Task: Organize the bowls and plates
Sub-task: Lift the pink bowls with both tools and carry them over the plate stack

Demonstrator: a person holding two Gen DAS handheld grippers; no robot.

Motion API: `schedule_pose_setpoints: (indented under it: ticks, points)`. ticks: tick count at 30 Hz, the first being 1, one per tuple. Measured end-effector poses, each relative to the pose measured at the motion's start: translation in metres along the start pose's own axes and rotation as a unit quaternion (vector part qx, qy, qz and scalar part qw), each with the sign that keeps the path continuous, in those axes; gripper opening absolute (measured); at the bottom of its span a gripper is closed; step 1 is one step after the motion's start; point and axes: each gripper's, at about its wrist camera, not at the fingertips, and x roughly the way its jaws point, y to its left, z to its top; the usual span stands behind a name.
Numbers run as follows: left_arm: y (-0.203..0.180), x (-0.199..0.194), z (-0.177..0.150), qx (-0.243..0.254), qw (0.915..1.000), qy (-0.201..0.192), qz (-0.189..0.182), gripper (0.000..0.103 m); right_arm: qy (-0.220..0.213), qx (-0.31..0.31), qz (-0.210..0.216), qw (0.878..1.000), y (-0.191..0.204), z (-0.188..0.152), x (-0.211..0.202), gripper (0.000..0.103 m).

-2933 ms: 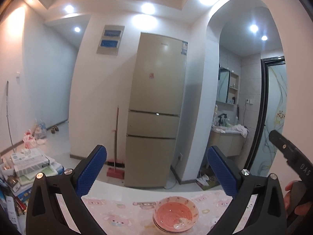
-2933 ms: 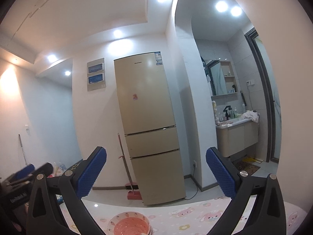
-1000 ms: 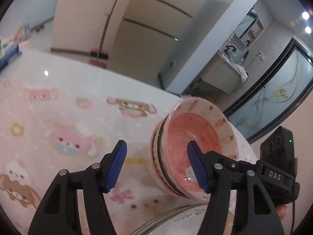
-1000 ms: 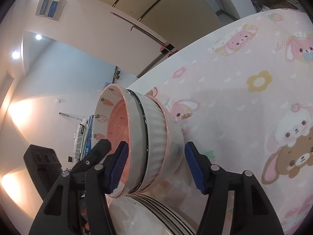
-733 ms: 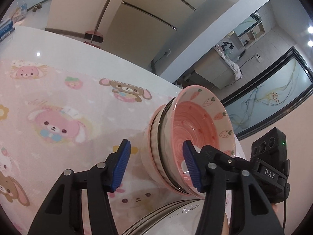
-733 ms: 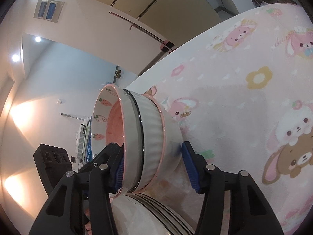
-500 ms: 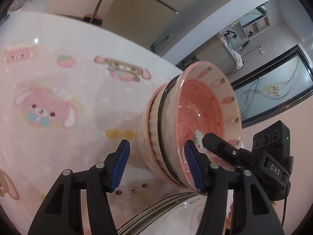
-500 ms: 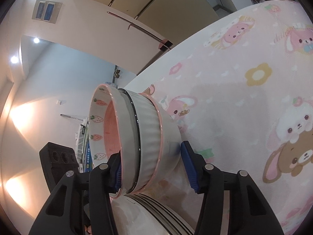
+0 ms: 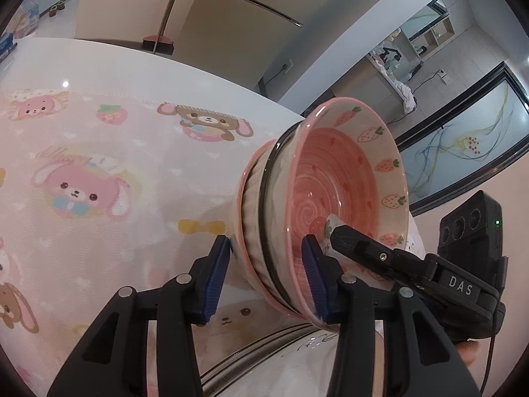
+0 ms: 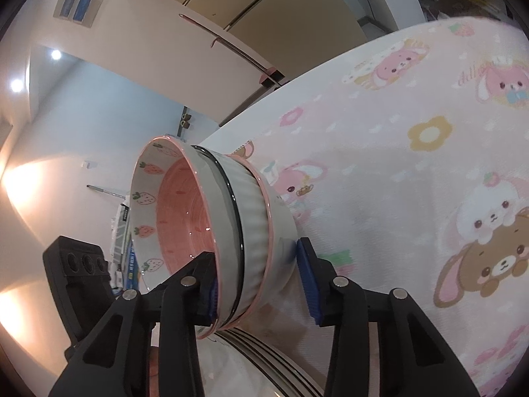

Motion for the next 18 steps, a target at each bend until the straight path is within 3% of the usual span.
schedule_pose_setpoints:
  ticks: [3, 8, 18]
  points:
    - [-0.0033, 0.0002, 0.0003, 0.005, 1.0, -0.001, 0.006, 0.044, -0.008, -0.009, -0.02, 1.0, 0.0045, -0.0017, 0.0001, 0.036]
    - [-0.0036, 0.0031, -0.0002, 0.01, 0.9999, 0.001, 0.008, 0.044, -0.001, 0.003, -0.001, 1.0, -0.0029, 0.0004, 0.0006, 0.036]
    - [-0.0095, -0.0001, 0.001, 0.031, 0.9993, -0.003, 0.02, 0.041, 0.009, 0.006, -0.003, 1.0, -0.0018, 0.0021, 0.0012, 0.035]
